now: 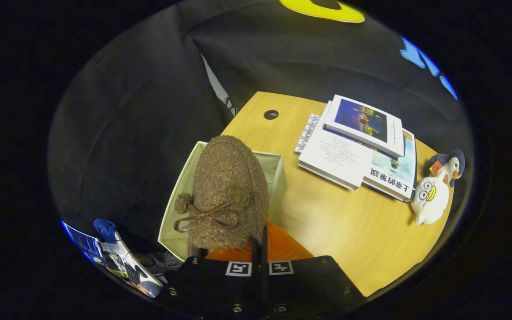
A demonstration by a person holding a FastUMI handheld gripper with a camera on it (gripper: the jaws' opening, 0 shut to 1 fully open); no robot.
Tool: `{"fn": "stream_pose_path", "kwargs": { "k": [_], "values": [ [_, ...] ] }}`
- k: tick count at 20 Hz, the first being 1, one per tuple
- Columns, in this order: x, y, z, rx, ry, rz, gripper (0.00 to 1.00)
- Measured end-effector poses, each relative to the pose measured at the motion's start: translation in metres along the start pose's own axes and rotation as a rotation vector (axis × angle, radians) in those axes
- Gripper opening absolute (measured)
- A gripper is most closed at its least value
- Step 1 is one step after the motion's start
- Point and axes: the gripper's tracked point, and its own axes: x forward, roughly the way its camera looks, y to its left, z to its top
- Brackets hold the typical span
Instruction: Open the storage box then place both shoes into the box .Put the left shoe in first, then the right shoe, with the right side of both shoes facing outward in a uniform manner.
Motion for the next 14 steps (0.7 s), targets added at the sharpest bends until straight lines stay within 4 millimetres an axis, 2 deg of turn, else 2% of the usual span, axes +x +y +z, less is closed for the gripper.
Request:
{"fn": "stream_pose_path", "kwargs": {
  "k": [4, 8, 11, 13, 14],
  "values": [
    [0.033, 0.03, -0.002, -0.032, 0.048, -0.001, 0.0],
    [0.061, 0.038, -0.013, -0.06, 0.086, -0.025, 0.0],
    [0.072, 0.045, -0.017, -0.065, 0.097, -0.028, 0.0],
    [0.07, 0.051, -0.015, -0.066, 0.079, -0.015, 0.0],
    [0.076, 0.053, -0.018, -0.075, 0.067, -0.006, 0.06]
  ]
}}
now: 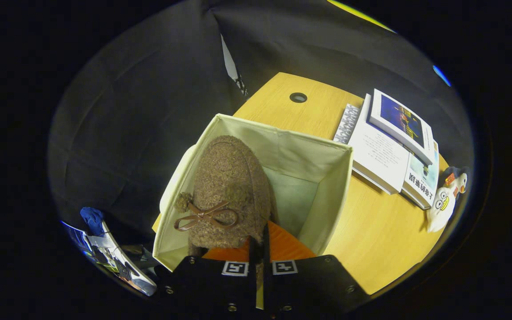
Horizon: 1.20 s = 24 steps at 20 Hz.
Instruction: Open the storage box then place both shoes into the box .Put the left shoe in first, then the right shoe, with the right side of both shoes facing outward in a uniform manner.
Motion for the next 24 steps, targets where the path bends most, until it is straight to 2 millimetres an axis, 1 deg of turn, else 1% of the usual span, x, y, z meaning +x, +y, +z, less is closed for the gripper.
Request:
{"fn": "stream_pose_path", "kwargs": {
  "k": [1, 3, 5, 7, 9, 11, 16, 18, 19, 20, 21, 23, 24],
  "values": [
    [-0.003, -0.001, 0.0, -0.021, -0.013, -0.004, 0.36],
    [-0.029, -0.008, 0.01, -0.038, -0.081, -0.004, 0.96],
    [-0.051, -0.012, 0.013, -0.002, -0.164, 0.029, 0.96],
    [-0.085, -0.026, 0.017, 0.047, -0.263, 0.051, 0.97],
    [-0.124, -0.056, 0.016, 0.084, -0.373, 0.018, 0.97],
    [-0.157, -0.088, 0.007, 0.133, -0.484, -0.027, 0.97],
    [-0.249, -0.174, -0.023, 0.235, -0.761, -0.222, 0.97],
    [-0.29, -0.205, -0.037, 0.242, -0.874, -0.324, 0.96],
    [-0.312, -0.217, -0.041, 0.241, -0.937, -0.374, 0.97],
    [-0.336, -0.22, -0.046, 0.246, -0.991, -0.419, 0.96],
    [-0.353, -0.227, -0.053, 0.258, -1.033, -0.448, 0.96],
    [-0.381, -0.238, -0.064, 0.296, -1.093, -0.486, 0.96],
    [-0.391, -0.253, -0.062, 0.31, -1.121, -0.502, 0.96]
  ]
}}
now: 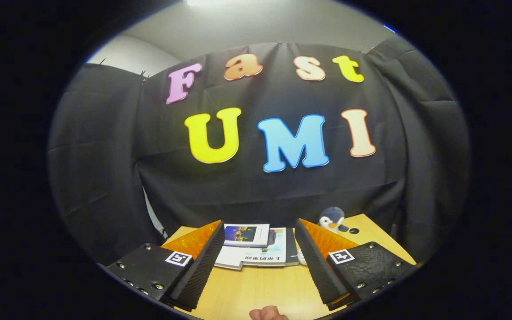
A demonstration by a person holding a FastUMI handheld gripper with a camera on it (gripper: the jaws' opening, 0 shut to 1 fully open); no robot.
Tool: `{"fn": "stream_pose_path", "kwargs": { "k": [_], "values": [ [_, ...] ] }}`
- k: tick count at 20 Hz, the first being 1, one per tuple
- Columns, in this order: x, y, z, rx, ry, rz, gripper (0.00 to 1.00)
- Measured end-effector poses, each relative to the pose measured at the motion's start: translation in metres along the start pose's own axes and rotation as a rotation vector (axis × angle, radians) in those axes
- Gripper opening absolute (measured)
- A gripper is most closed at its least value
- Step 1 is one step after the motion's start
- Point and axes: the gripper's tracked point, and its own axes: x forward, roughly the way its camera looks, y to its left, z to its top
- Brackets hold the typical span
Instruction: Open the storage box then place both shoes into the box .Put the left shoe in first, then the right shoe, with the right side of both shoes facing outward in a uniform manner.
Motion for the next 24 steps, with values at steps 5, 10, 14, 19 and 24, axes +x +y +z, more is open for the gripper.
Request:
{"fn": "stream_pose_path", "kwargs": {
  "k": [5, 10, 14, 19, 24],
  "values": [
    [-0.014, -0.044, 0.018, 0.015, -0.055, -0.053, 0.96],
    [-0.001, -0.075, 0.002, 0.003, -0.023, -0.063, 0.96],
    [0.007, -0.09, -0.004, 0.0, -0.016, -0.054, 0.97],
    [0.017, -0.107, -0.005, -0.003, -0.021, -0.057, 0.97],
    [0.025, -0.123, -0.013, 0.0, -0.016, -0.067, 0.97]
  ]
}}
